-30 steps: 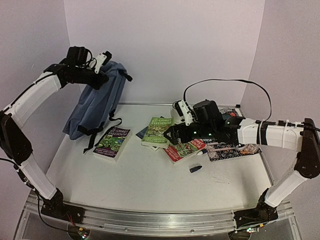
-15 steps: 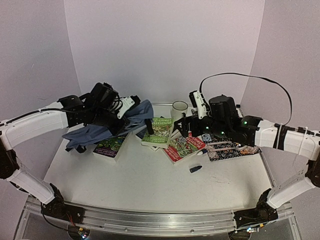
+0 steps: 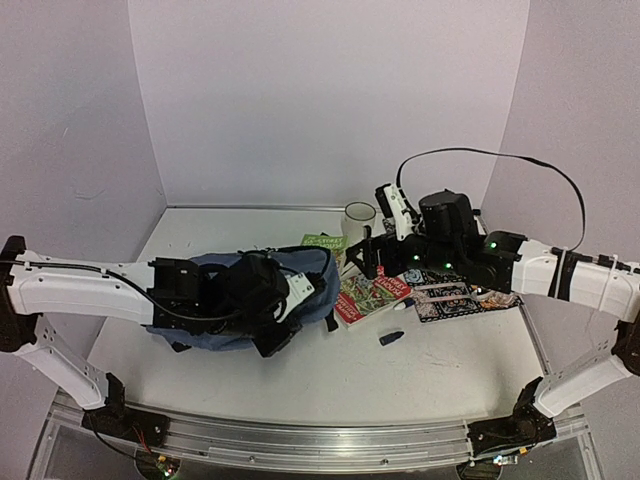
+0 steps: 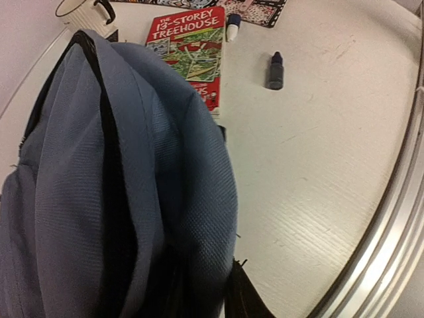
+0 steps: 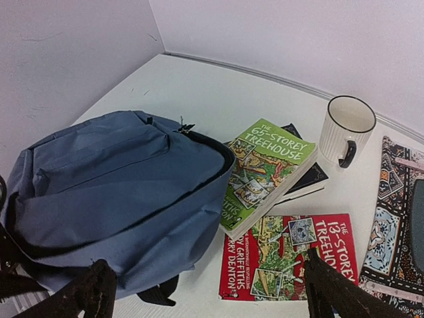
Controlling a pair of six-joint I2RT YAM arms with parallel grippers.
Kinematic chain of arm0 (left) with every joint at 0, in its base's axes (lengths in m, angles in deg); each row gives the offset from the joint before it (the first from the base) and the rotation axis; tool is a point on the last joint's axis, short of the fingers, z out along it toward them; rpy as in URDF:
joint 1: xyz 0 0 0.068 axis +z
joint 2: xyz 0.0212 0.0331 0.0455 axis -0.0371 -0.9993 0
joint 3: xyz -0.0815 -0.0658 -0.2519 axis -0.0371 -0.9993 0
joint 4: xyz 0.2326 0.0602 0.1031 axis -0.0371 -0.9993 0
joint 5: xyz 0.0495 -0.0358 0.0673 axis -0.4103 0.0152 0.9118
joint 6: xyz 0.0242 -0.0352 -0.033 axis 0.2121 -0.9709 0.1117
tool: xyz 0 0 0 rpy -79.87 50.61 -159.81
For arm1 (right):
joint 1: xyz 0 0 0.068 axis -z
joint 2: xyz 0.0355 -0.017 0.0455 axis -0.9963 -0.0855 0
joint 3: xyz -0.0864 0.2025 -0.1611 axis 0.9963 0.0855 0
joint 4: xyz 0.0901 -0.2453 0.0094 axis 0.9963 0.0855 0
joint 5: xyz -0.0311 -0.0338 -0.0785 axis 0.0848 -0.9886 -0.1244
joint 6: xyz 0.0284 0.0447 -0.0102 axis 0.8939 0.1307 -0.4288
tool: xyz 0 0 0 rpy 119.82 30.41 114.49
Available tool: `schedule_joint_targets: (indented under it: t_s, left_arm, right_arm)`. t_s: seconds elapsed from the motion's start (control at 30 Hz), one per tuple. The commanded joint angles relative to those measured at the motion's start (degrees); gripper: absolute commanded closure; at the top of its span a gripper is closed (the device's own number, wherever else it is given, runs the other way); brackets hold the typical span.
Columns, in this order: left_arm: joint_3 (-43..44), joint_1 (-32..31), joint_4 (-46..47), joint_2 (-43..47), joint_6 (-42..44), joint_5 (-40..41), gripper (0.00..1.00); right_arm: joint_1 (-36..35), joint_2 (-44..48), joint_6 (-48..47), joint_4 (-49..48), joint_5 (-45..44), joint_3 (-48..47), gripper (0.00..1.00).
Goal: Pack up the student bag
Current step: Turn over the student bag with the book, then hold the largest pocket of the student bag.
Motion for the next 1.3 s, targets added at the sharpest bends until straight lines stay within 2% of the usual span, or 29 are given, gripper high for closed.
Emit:
schedule_joint_targets:
  t_s: [0.0,0.13,0.33,0.57,0.67,0.97,1.13,1.27]
  left_arm:
    - [0.7,-3.1,5.5,-1.2,-7.2,2.4,0.65]
    - [1.2,-3.2,5.5,-0.9,-10.1,3.7,0.33]
    - [-0.3,-1.1,5.0,2.2,-16.4,10.9,0.1]
    - [-3.4,12.0,4.3,4.2,-25.4,7.8,0.07]
    - [-4.2,19.0,4.2,3.4,-27.8,3.9,0.07]
    - [-2.0,31.7,7.7,-2.6,-23.6,-3.2,0.17]
    - [0.7,37.7,10.1,-5.7,-24.2,-10.1,0.18]
    - [3.1,40.8,10.9,-8.0,-26.8,-13.5,0.18]
  right_arm:
    - [0.2,-0.7,-0.8,1.3,2.3,-0.5,0.02]
    - [0.2,-2.3,-1.3,2.4,4.9,-1.5,0.02]
    - [0.2,-8.1,-1.5,4.2,7.3,-4.6,0.02]
    - [0.3,-17.3,-1.6,6.7,6.8,-12.3,0.02]
    - [0.6,-21.6,-1.4,8.0,6.0,-16.5,0.02]
    - [2.3,-34.3,-2.3,12.9,5.1,-28.9,0.05]
    - [2.4,-41.1,-3.5,16.6,6.4,-36.1,0.17]
    - [2.6,-43.6,-3.8,17.4,6.7,-38.9,0.32]
